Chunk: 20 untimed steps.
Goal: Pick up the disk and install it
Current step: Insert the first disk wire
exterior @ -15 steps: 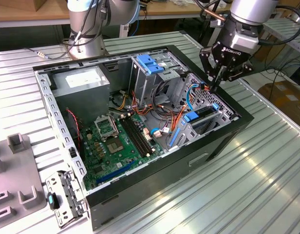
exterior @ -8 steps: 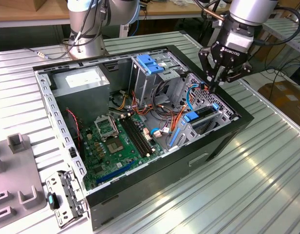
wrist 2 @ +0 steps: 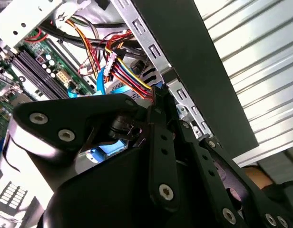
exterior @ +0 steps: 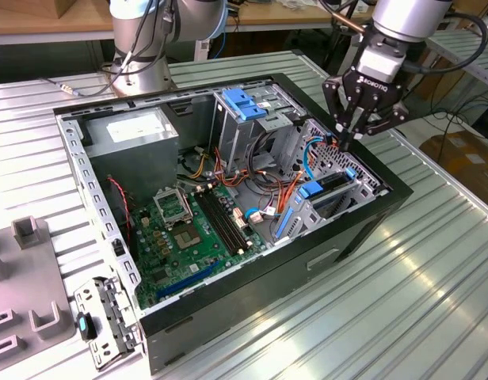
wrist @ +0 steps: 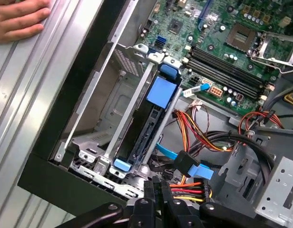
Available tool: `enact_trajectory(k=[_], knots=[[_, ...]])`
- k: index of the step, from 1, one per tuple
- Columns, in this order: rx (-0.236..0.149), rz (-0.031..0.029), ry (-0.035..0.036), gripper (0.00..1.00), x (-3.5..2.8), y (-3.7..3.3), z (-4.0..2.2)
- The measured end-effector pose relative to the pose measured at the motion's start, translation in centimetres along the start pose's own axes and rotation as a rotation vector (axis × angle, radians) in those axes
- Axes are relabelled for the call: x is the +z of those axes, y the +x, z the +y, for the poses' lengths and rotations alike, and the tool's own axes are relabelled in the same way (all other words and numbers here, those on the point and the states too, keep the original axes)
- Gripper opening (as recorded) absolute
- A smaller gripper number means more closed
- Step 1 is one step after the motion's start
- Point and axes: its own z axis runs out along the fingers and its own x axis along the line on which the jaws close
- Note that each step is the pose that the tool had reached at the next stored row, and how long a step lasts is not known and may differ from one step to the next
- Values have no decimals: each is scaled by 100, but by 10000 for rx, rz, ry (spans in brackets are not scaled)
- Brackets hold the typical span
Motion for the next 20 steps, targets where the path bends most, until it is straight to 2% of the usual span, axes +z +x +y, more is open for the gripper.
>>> enact_trajectory(k=[13, 20], knots=[[2516, -56, -160, 17, 9, -1, 0], [3746, -81, -238, 17, 13, -1, 0]])
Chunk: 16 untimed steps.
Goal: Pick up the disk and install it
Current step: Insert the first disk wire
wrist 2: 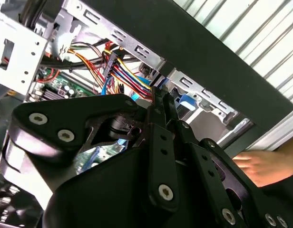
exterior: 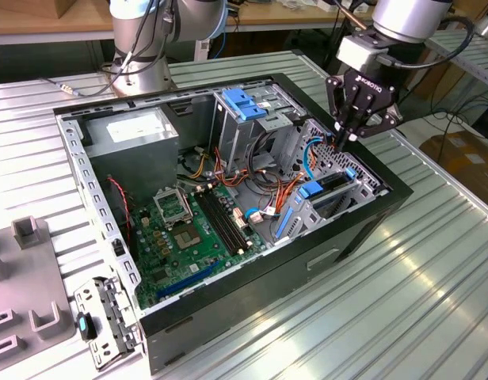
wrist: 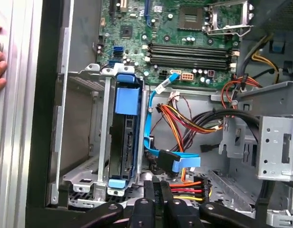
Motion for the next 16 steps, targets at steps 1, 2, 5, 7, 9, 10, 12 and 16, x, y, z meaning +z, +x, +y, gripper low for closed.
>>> enact_trajectory(k=[1, 2, 5, 7, 9, 10, 12, 16], knots=[[233, -6, -15, 17, 1, 0, 0], [496, -11, -32, 17, 2, 0, 0], [715, -16, -46, 17, 4, 2, 12], [705, -16, -46, 17, 5, 14, 29], [632, -15, -40, 17, 7, 35, 42], [511, -15, -33, 17, 12, 54, 51], [324, -8, -21, 17, 15, 72, 60], [242, -139, 1, 17, 24, 160, 85]])
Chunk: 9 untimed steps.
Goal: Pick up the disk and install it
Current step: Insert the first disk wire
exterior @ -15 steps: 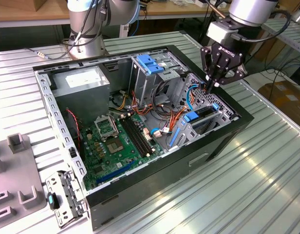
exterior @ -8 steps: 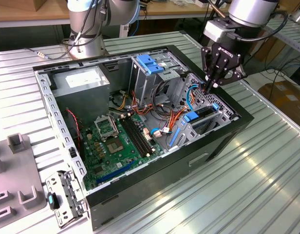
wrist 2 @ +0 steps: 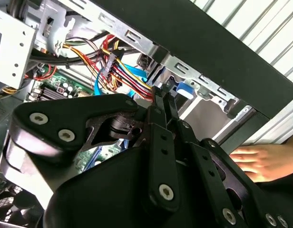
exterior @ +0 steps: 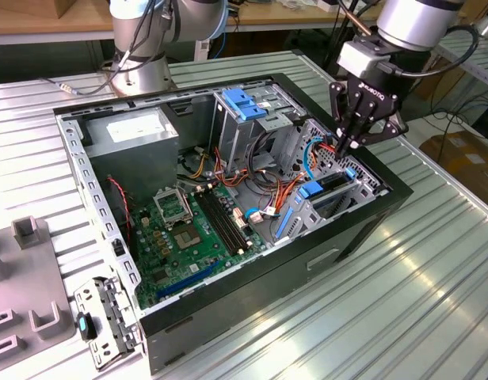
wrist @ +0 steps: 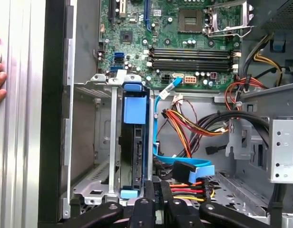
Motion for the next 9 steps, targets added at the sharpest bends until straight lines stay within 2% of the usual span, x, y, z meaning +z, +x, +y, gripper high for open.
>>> enact_trajectory(k=[2, 9], knots=[[-13, -26, 12, 17, 1, 26, 22], [145, -29, 11, 17, 27, 28, 36]])
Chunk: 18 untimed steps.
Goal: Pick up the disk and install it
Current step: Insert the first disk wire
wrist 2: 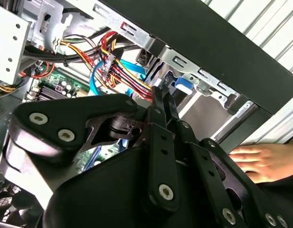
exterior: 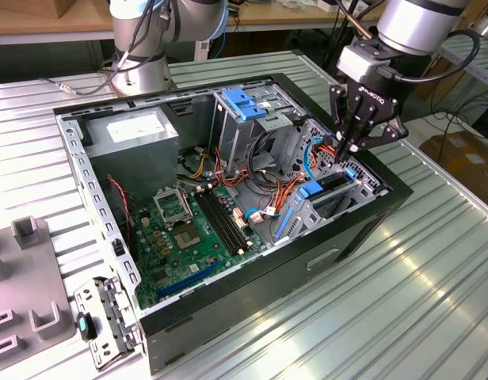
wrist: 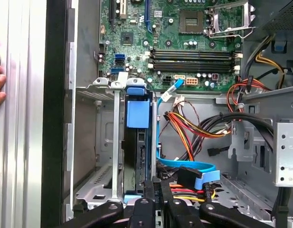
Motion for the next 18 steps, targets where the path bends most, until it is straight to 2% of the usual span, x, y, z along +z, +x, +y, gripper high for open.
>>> enact_trajectory(k=[11, 13, 15, 18], knots=[[88, -2, 17, 17, 49, 13, 53], [89, -2, 17, 17, 65, 32, 54], [90, -16, 18, 17, 83, 71, 58], [84, -42, 20, 17, 100, 92, 80]])
